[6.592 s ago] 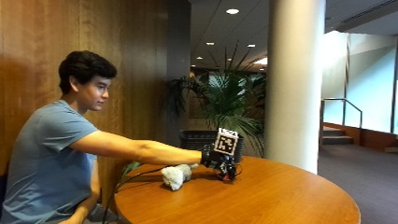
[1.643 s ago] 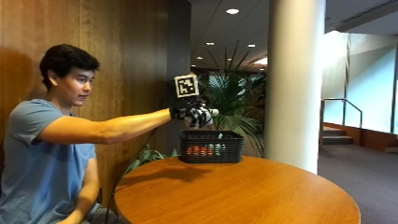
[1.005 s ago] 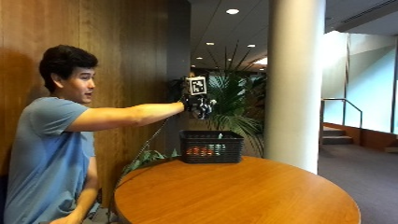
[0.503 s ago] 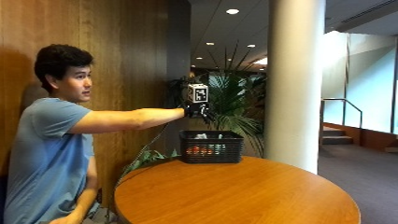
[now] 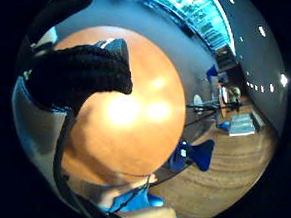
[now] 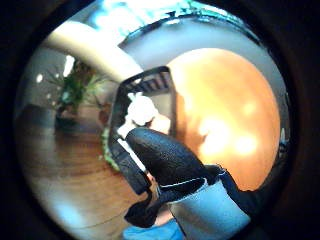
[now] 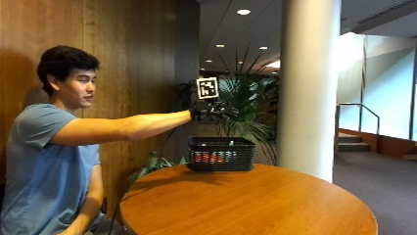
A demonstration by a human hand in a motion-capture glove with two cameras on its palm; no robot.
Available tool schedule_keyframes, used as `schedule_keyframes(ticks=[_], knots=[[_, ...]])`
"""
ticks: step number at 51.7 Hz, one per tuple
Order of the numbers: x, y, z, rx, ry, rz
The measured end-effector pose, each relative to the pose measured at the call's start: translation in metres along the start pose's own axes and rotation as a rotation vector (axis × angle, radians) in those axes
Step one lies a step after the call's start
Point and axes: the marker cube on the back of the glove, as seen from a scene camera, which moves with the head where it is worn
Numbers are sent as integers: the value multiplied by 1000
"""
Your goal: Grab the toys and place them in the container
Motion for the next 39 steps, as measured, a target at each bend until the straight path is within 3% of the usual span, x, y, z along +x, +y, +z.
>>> schedule_keyframes(ticks=[3, 9, 17, 21, 29, 36, 39], knots=[[24, 11, 4, -17, 35, -107], [70, 23, 14, -46, 87, 28], [129, 46, 36, -66, 92, 70], [135, 59, 45, -63, 40, -15], [165, 70, 67, -97, 34, 86], [178, 87, 79, -100, 43, -105], [185, 87, 84, -107, 46, -30]])
